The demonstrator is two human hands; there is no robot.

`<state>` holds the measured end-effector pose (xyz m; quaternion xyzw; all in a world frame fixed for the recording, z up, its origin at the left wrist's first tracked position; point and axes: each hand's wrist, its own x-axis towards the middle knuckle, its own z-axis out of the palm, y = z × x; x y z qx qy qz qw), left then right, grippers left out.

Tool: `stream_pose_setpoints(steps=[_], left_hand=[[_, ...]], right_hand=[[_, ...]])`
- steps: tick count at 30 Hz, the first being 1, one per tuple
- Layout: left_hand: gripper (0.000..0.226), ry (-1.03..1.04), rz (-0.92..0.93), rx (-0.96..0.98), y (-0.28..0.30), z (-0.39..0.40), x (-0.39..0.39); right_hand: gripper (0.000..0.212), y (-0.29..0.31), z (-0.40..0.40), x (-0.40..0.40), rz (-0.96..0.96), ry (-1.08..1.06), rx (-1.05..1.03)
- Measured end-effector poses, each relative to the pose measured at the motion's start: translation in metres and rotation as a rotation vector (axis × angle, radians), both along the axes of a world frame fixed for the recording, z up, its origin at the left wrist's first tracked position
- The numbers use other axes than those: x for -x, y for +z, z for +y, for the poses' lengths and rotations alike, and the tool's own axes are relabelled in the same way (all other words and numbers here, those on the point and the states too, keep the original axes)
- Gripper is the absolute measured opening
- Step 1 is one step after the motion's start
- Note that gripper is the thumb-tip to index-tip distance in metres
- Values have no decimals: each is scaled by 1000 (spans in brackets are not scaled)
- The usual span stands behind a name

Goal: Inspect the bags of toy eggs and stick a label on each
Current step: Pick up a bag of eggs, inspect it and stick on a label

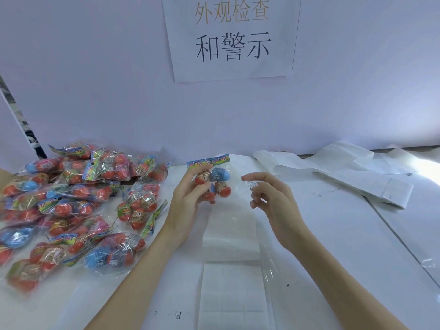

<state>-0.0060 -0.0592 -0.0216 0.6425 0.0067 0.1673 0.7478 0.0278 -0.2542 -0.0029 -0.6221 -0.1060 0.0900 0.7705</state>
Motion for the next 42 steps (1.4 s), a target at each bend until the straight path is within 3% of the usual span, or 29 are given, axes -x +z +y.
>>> stream_pose_setpoints(steps=[13,22,35,39,42], left_hand=[[42,-29,-112,-245,-6,-5,2],[36,-63,-121,-207,-6,-4,2],[45,-29,-139,-251,-8,-4,0],[41,-10,-151,-229,-7,-4,-1],[41,-16,-152,-205,-7,-3,-1]], right_hand=[[43,-5,8,7,-146,50,187],[44,-5,11,10,-130,22,203],[33,-9,11,8,-164,38,225],[18,-14,9,2,-298,-143,398],[10,-15,8,1,-308,-165,376]])
